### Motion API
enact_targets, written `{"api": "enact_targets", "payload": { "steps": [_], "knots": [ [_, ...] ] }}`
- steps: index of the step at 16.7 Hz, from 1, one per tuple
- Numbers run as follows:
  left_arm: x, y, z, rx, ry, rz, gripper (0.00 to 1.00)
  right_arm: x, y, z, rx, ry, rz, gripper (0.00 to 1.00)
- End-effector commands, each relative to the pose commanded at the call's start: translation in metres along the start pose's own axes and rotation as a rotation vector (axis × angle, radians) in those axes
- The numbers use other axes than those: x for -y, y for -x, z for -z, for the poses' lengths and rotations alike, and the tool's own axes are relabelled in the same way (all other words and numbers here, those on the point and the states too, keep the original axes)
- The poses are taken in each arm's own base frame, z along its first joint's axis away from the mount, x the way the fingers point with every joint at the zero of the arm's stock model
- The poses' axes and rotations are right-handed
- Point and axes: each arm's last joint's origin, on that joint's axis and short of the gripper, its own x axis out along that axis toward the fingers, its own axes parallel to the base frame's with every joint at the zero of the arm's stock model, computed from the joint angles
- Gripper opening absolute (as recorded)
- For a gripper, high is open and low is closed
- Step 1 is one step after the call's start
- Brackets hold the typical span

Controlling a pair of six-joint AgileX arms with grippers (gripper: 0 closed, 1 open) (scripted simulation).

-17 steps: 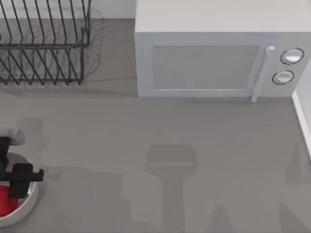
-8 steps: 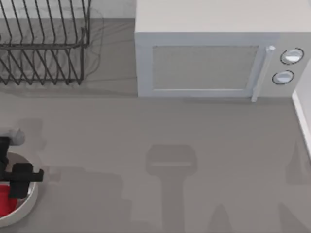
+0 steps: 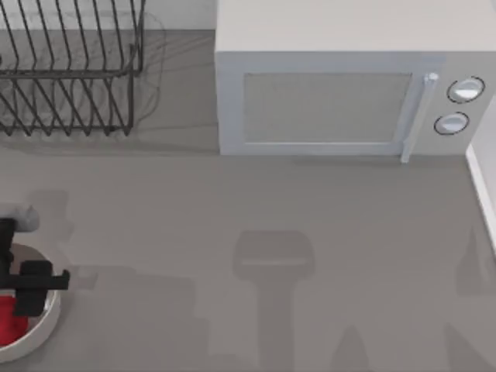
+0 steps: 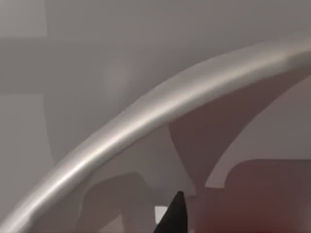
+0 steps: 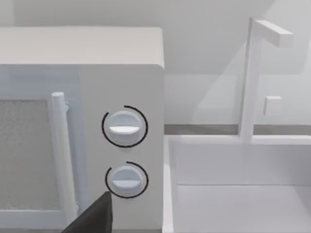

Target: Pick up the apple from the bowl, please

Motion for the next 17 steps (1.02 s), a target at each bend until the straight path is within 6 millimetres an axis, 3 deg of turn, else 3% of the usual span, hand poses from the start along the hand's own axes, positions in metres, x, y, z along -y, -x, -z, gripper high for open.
{"api": "enact_targets", "payload": {
  "steps": [8, 9, 13, 17],
  "knots": [
    [0.0, 0.0, 0.0, 0.0, 0.0, 0.0, 0.0, 0.0, 0.0, 0.0, 0.0, 0.0, 0.0, 1.0],
    [0.0, 0.031, -0.008, 0.088, -0.019, 0.0, 0.0, 0.0, 0.0, 0.0, 0.0, 0.0, 0.0, 1.0],
    [0.0, 0.045, -0.018, 0.081, -0.02, 0.0, 0.0, 0.0, 0.0, 0.0, 0.0, 0.0, 0.0, 1.0],
    [-0.001, 0.097, -0.041, 0.071, -0.02, 0.0, 0.0, 0.0, 0.0, 0.0, 0.0, 0.0, 0.0, 1.0]
  ]
}}
